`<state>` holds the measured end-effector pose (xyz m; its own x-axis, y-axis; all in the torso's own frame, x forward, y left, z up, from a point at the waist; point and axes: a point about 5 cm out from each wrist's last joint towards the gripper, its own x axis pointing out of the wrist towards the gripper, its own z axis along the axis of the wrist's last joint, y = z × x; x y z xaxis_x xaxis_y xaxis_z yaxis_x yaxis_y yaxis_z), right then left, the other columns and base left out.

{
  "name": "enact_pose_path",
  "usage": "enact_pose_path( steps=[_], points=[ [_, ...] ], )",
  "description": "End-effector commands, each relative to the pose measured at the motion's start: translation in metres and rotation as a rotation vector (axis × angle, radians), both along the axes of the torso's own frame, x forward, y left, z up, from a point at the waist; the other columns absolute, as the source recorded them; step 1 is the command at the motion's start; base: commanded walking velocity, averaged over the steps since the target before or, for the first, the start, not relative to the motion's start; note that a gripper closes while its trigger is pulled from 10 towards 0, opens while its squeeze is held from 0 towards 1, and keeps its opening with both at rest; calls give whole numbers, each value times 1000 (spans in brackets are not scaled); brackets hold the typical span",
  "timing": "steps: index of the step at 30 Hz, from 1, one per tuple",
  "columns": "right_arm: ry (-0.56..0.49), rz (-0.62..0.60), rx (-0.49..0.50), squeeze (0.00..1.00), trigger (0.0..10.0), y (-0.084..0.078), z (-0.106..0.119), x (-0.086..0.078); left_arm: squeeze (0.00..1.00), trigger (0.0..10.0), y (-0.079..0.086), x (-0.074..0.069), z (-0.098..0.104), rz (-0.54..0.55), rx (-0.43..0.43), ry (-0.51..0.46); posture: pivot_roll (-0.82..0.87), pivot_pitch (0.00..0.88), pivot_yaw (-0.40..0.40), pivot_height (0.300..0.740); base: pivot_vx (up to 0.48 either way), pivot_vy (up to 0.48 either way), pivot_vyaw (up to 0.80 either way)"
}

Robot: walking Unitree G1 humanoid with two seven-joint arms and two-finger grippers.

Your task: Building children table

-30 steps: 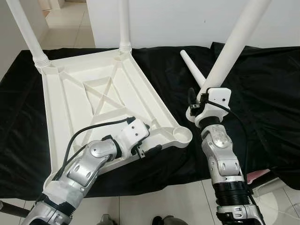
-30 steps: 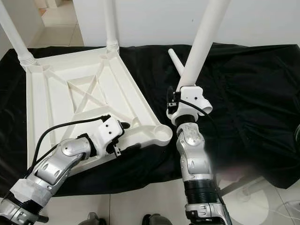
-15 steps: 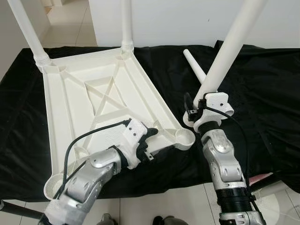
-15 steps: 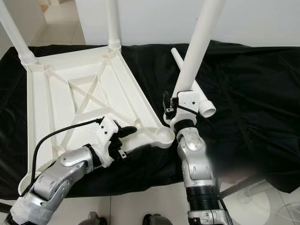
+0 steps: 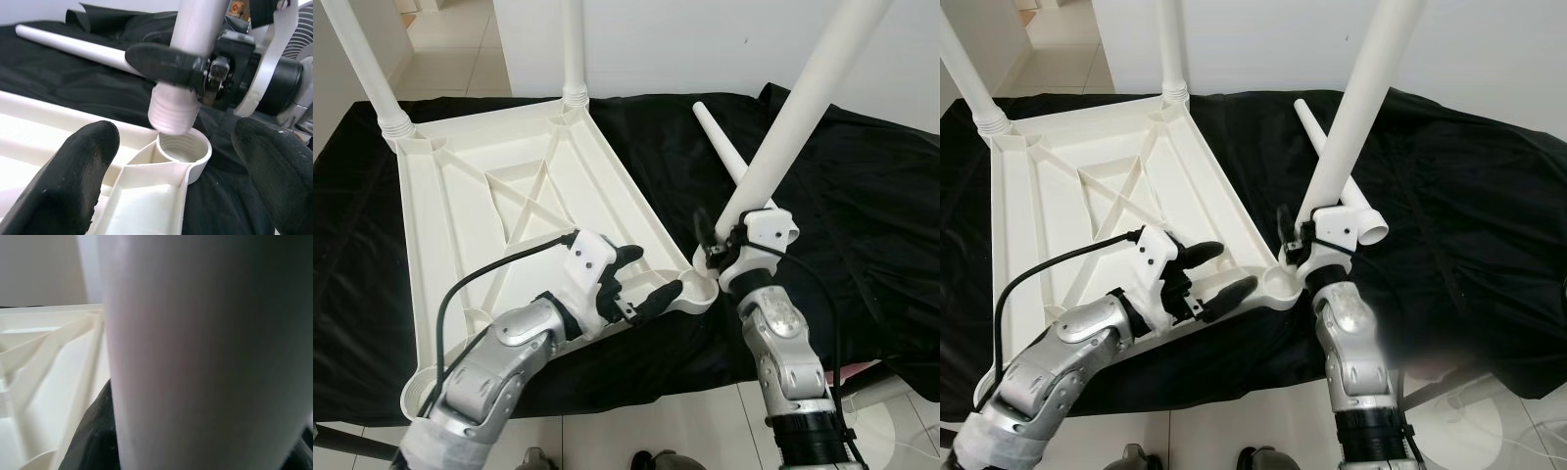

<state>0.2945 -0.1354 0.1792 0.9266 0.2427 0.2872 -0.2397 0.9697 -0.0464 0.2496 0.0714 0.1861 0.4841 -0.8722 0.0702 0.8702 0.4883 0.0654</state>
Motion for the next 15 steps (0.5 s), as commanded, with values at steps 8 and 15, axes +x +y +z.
enact_pose_path(
  steps=[8, 15],
  points=[
    [-46, 84, -12, 0, 10000, 1, 3, -8, 0, 10000, 4, -10, -4, -107, 118, -34, -43, 131, -31, 740, 0, 0, 0],
    [-30, 142, -8, 0, 10000, 2, -5, -14, 0, 10000, 6, -13, -3, -114, 148, -58, -38, 130, -32, 740, 0, 0, 0]
  ],
)
